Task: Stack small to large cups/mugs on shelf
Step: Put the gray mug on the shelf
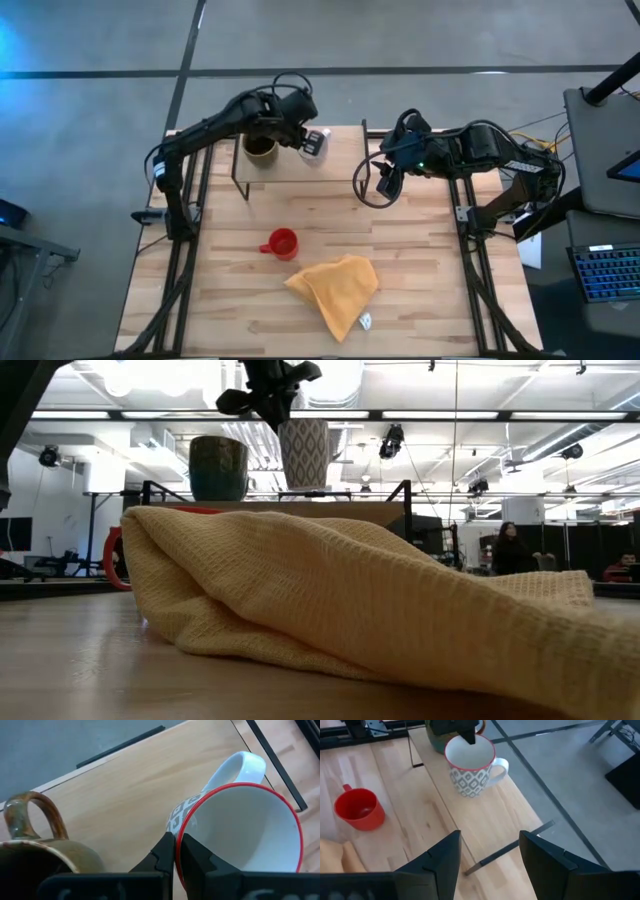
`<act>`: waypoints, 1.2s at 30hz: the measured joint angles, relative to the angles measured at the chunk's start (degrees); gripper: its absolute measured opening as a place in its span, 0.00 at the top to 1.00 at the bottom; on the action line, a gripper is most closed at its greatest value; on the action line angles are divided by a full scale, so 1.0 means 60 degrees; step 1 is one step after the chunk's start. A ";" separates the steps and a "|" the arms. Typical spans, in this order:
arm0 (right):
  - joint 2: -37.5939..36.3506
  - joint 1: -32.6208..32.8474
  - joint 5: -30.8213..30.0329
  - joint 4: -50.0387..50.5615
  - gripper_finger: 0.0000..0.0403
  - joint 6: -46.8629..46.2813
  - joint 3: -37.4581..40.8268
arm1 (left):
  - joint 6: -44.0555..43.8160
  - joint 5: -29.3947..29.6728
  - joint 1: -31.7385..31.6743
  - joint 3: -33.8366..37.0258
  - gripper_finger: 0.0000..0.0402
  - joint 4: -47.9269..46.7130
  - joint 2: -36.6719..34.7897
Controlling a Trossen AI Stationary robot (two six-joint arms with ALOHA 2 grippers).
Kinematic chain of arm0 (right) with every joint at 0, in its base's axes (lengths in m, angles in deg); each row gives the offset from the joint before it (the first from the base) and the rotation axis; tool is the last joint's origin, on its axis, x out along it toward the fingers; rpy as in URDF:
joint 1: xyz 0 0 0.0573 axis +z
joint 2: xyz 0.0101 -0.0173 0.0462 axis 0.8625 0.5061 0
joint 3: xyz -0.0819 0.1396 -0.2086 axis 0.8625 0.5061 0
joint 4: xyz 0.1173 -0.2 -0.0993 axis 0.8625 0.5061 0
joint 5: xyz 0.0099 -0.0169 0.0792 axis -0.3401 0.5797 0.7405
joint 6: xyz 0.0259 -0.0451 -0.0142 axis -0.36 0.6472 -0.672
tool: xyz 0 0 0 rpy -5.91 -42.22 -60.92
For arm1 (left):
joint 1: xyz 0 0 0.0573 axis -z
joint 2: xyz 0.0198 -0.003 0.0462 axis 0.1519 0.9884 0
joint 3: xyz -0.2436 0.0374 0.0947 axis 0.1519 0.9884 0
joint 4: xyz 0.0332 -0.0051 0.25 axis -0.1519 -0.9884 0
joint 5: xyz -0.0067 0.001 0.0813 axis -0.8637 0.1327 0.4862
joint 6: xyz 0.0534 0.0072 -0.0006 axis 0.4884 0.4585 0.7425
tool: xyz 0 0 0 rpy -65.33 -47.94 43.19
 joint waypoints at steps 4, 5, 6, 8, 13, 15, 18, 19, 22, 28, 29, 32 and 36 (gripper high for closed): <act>0.0000 0.0000 0.0003 -0.0002 0.52 0.0084 -0.0004 | -0.0061 -0.0013 -0.0076 0.0000 1.00 -0.0038 -0.0009; 0.0000 0.0000 0.0005 -0.0003 0.52 0.0127 -0.0004 | -0.0073 -0.0022 -0.0133 0.0000 1.00 -0.0127 -0.0014; 0.0000 0.0001 0.0007 -0.0001 0.52 0.0146 -0.0004 | -0.0092 -0.0028 -0.0193 -0.0004 1.00 -0.0296 -0.0019; -0.0001 0.0004 0.0010 0.0001 0.52 0.0168 -0.0004 | -0.0263 0.0019 -0.0288 -0.0004 1.00 -0.0752 -0.0030; -0.0054 0.0004 0.0014 -0.0014 0.52 0.0348 -0.0004 | -0.0332 0.0207 -0.0311 -0.0149 1.00 -0.0925 -0.0163; -0.0068 0.0004 0.0012 -0.0014 0.52 0.0350 -0.0004 | -0.0335 0.0175 -0.0346 -0.0277 1.00 -0.0973 -0.0173; -0.0103 0.0004 0.0014 -0.0014 0.52 0.0352 -0.0004 | -0.0426 0.0122 -0.0415 -0.0257 1.00 -0.1030 -0.0175; -0.0119 0.0004 0.0014 -0.0014 0.52 0.0352 -0.0004 | -0.0490 0.0139 -0.0439 -0.0212 1.00 -0.1121 -0.0175; -0.0149 0.0004 0.0014 -0.0014 0.52 0.0352 -0.0004 | -0.0509 0.0124 -0.0491 -0.0160 1.00 -0.1431 -0.0153; -0.0185 0.0007 0.0014 -0.0007 0.52 0.0383 -0.0004 | -0.0528 0.0164 -0.0505 -0.0153 1.00 -0.1314 -0.0146; -0.0189 0.0007 0.0014 -0.0007 0.52 0.0395 -0.0004 | -0.0535 0.0180 -0.0509 -0.0132 1.00 -0.1311 -0.0146; -0.0193 0.0007 0.0014 -0.0007 0.52 0.0420 -0.0004 | -0.0552 0.0224 -0.0509 -0.0019 1.00 -0.1315 -0.0139; -0.0197 0.0007 0.0014 -0.0003 0.52 0.0421 -0.0004 | -0.0557 0.0253 -0.0509 0.0068 1.00 -0.1253 -0.0055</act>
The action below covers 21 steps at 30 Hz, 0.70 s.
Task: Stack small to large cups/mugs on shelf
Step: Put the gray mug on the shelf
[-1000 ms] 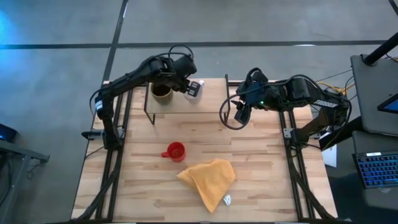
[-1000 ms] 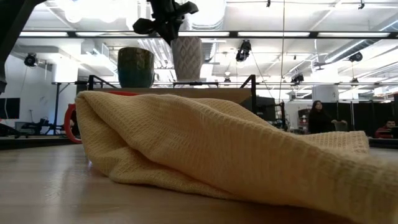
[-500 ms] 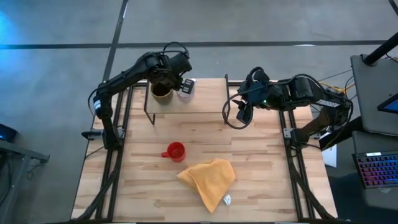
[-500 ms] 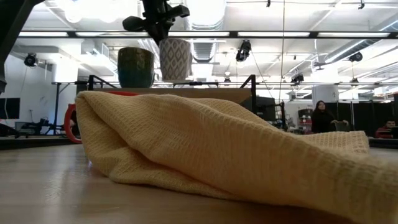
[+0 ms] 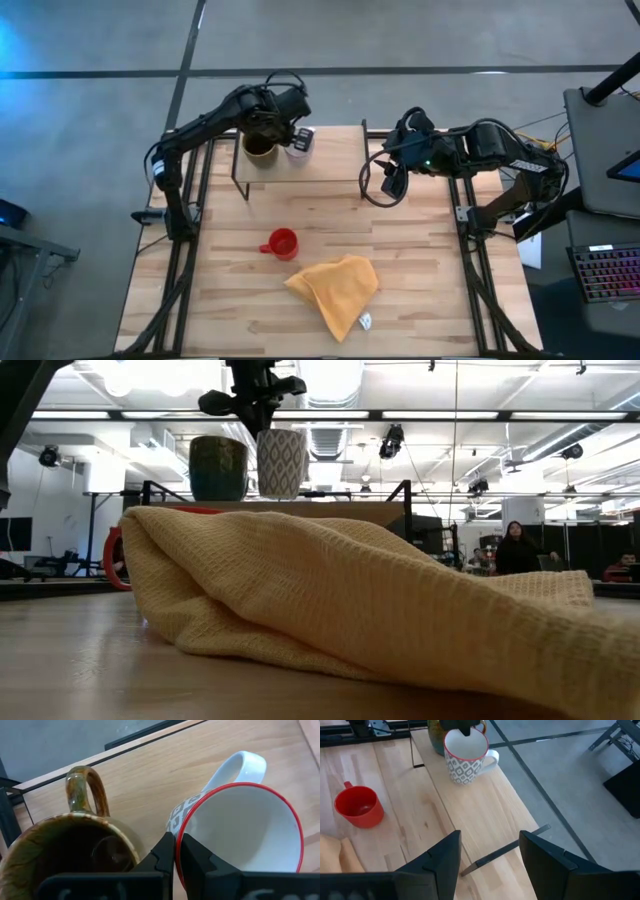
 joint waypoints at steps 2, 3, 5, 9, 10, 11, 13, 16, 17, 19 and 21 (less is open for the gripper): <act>-0.0006 0.0001 0.0000 0.0000 0.52 0.0000 0.0000 | 0.0040 0.0001 0.0000 0.0012 1.00 0.0007 0.0054; -0.0009 0.0000 0.0000 0.0000 0.52 0.0000 0.0000 | 0.0061 0.0000 0.0000 0.0012 1.00 0.0012 0.0074; -0.0016 0.0000 0.0000 0.0002 0.52 0.0000 0.0000 | 0.0067 0.0005 -0.0023 0.0012 1.00 0.0015 0.0103; -0.0029 0.0000 0.0003 0.0004 0.52 0.0000 0.0000 | 0.0170 0.0005 -0.0064 0.0012 1.00 0.0029 0.0124; -0.0032 0.0000 0.0000 0.0004 0.52 -0.0004 0.0000 | 0.0172 0.0006 -0.0084 0.0012 1.00 0.0025 0.0124; -0.0032 0.0000 0.0002 0.0004 0.52 -0.0002 0.0000 | 0.0172 0.0007 -0.0100 0.0012 1.00 0.0025 0.0124; -0.0036 0.0000 0.0000 0.0004 0.52 -0.0004 0.0000 | 0.0172 0.0013 -0.0120 0.0012 1.00 0.0029 0.0124; -0.0040 0.0000 0.0002 0.0007 0.52 -0.0004 0.0000 | 0.0176 0.0010 -0.0124 0.0047 1.00 0.0107 0.0124; -0.0040 0.0000 0.0000 0.0005 0.52 -0.0004 0.0000 | 0.0179 0.0006 -0.0124 0.0069 1.00 0.0184 0.0124; -0.0040 0.0000 0.0000 0.0004 0.52 -0.0003 0.0000 | 0.0180 0.0000 -0.0124 0.0126 1.00 0.0307 0.0124; -0.0040 0.0000 0.0000 0.0007 0.52 0.0000 0.0000 | 0.0186 -0.0025 -0.0124 0.0209 1.00 0.0329 0.0124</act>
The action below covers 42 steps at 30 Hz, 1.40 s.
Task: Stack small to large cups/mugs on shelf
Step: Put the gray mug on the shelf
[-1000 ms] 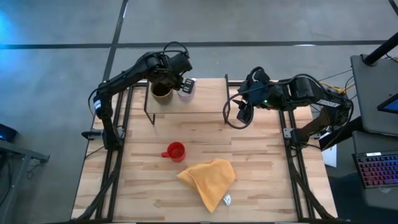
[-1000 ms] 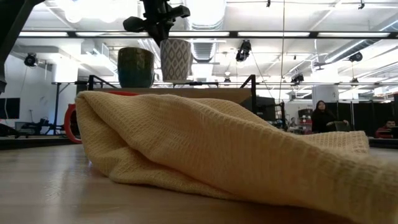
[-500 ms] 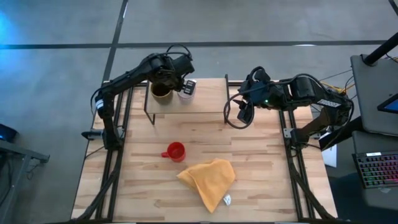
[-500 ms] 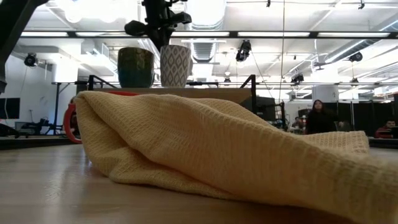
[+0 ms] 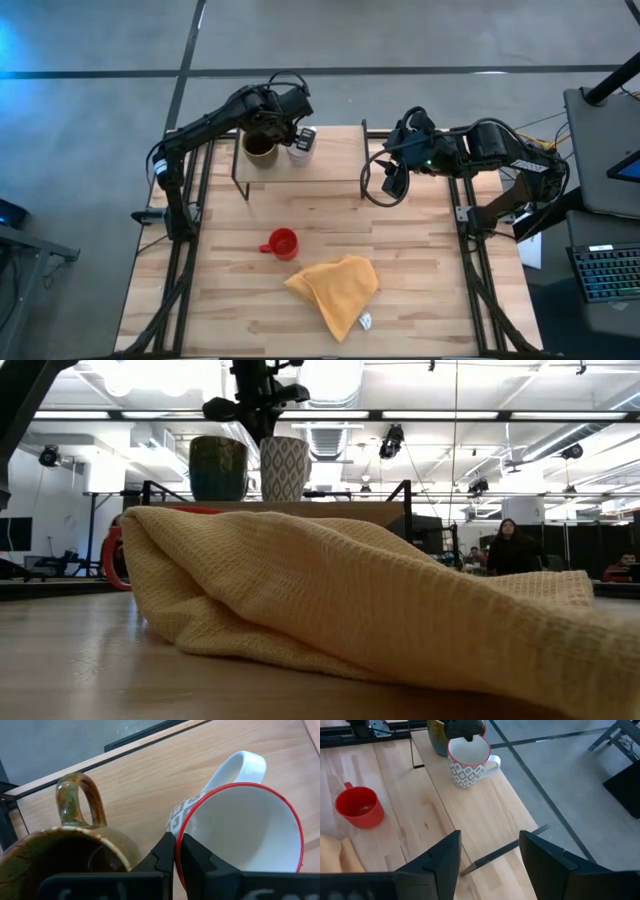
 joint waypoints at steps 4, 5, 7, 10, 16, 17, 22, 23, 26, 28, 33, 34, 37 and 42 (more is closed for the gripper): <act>0.0000 -0.0004 0.0000 0.0000 0.52 -0.0002 0.0000 | 0.0059 -0.0076 0.0000 0.0256 1.00 0.0060 0.0000; 0.0000 -0.0004 0.0000 0.0000 0.52 -0.0003 0.0000 | 0.0062 -0.0153 0.0000 0.0326 1.00 0.0173 0.0000; 0.0000 -0.0004 0.0000 0.0000 0.52 -0.0003 0.0000 | 0.0066 -0.0214 0.0000 0.0389 1.00 0.0359 -0.0004; 0.0000 -0.0004 0.0000 0.0000 0.52 -0.0007 0.0000 | 0.0066 -0.0361 0.0005 0.0404 1.00 0.0592 -0.0005; 0.0000 -0.0004 0.0000 0.0007 0.52 0.0110 0.0000 | 0.0066 -0.0469 0.0007 0.0400 1.00 0.0611 -0.0090; 0.0000 -0.0004 0.0000 0.0007 0.52 0.0139 0.0000 | 0.0066 -0.0463 0.0007 0.0400 1.00 0.0611 -0.0095; 0.0000 -0.0004 0.0000 0.0007 0.52 0.0157 0.0000 | 0.0066 -0.0458 0.0008 0.0429 1.00 0.0615 -0.0096; 0.0000 -0.0004 0.0000 0.0007 0.52 0.0157 0.0000 | 0.0066 -0.0461 0.0011 0.0429 1.00 0.0622 -0.0098; -0.0004 -0.0004 0.0000 0.0007 0.52 0.0180 0.0000 | 0.0069 -0.0451 0.0011 0.0433 1.00 0.0618 -0.0098; -0.0005 -0.0004 0.0000 0.0007 0.52 0.0182 0.0000 | 0.0070 -0.0406 0.0018 0.0426 1.00 0.0638 -0.0098; -0.0007 -0.0004 0.0000 0.0007 0.52 0.0182 0.0000 | 0.0066 -0.0230 0.0015 0.0436 0.96 0.0681 -0.0098; -0.0007 -0.0004 -0.0004 0.0007 0.52 0.0182 0.0000 | 0.0066 -0.0225 0.0015 0.0436 0.95 0.0694 -0.0099; -0.0007 -0.0004 -0.0004 0.0004 0.52 0.0215 0.0000 | 0.0066 -0.0228 0.0015 0.0433 0.94 0.0706 -0.0113; -0.0007 -0.0004 -0.0004 -0.0003 0.52 0.0222 0.0000 | 0.0066 -0.0241 0.0007 0.0411 0.93 0.0702 -0.0147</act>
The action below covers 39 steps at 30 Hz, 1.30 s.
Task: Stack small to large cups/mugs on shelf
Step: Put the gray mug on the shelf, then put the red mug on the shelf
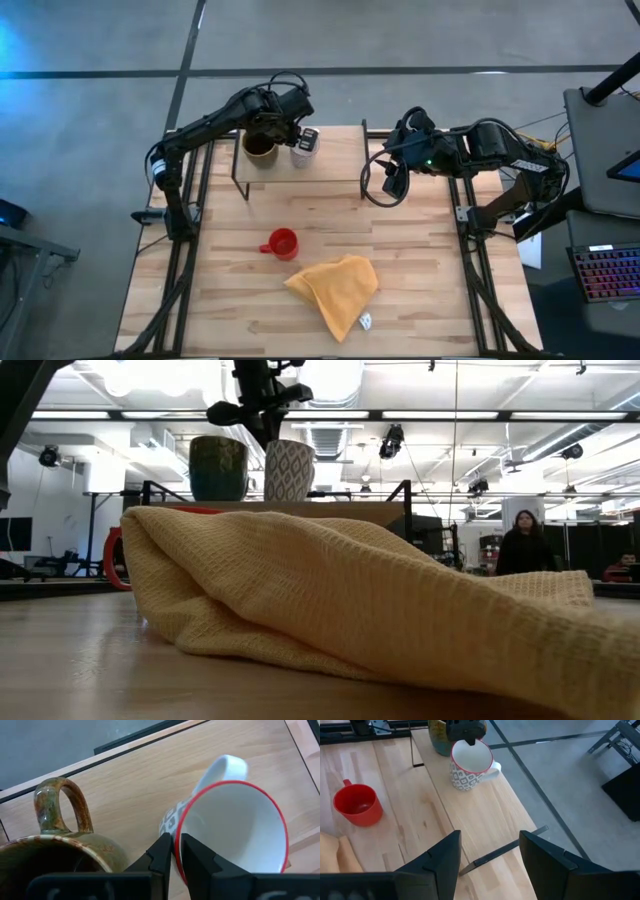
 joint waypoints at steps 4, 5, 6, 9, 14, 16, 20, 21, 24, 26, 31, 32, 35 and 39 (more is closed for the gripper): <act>0.0000 0.0000 0.0000 -0.0001 0.52 0.0001 0.0000 | 0.0000 -0.0059 0.0000 0.0043 0.93 -0.0014 -0.0006; 0.0000 0.0000 0.0000 -0.0001 0.52 0.0001 0.0000 | 0.0000 -0.0065 0.0002 0.0044 0.93 -0.0018 -0.0003; 0.0000 0.0000 0.0000 -0.0001 0.52 0.0001 0.0000 | 0.0000 -0.0068 0.0004 0.0044 0.93 -0.0018 -0.0003; 0.0000 0.0000 -0.0004 -0.0001 0.52 0.0030 0.0000 | 0.0000 -0.0082 0.0004 0.0022 0.93 -0.0026 -0.0019; 0.0000 0.0000 -0.0004 0.0000 0.52 0.0096 0.0000 | -0.0007 -0.0097 0.0011 -0.0007 0.93 -0.0031 -0.0083; 0.0000 0.0000 -0.0004 0.0001 0.52 0.0103 0.0000 | -0.0004 -0.0089 0.0011 -0.0055 0.93 -0.0036 -0.0083; 0.0000 0.0000 -0.0004 -0.0001 0.52 0.0108 0.0000 | 0.0004 0.0058 0.0011 -0.0326 0.93 -0.0037 -0.0083; 0.0000 0.0000 -0.0004 0.0000 0.52 0.0128 0.0000 | 0.0004 0.0086 0.0009 -0.0415 0.93 -0.0035 -0.0083; 0.0000 -0.0004 -0.0004 -0.0001 0.52 0.0172 0.0000 | 0.0037 0.0267 0.0012 -0.0642 0.93 -0.0044 -0.0162; 0.0000 -0.0007 -0.0006 -0.0001 0.52 0.0176 0.0000 | 0.0047 0.0311 0.0055 -0.0809 0.93 -0.0044 -0.0265; -0.0049 -0.0007 -0.0004 0.0047 0.52 0.0201 0.0000 | 0.0218 0.0670 0.0691 -0.0944 0.93 -0.0415 -0.0865; -0.0068 -0.0007 -0.0007 0.0046 0.52 0.0198 0.0000 | 0.0067 0.0923 0.1005 -0.0904 0.93 -0.0650 -0.1028; -0.0199 -0.0007 -0.0010 0.0039 0.52 0.0112 -0.0004 | -0.0692 0.1588 0.2173 -0.0820 0.93 -0.1614 -0.1505; -0.0370 -0.0004 -0.0013 0.0030 0.52 -0.0072 -0.0004 | -0.1129 0.1785 0.3870 -0.0035 0.93 -0.1640 -0.2208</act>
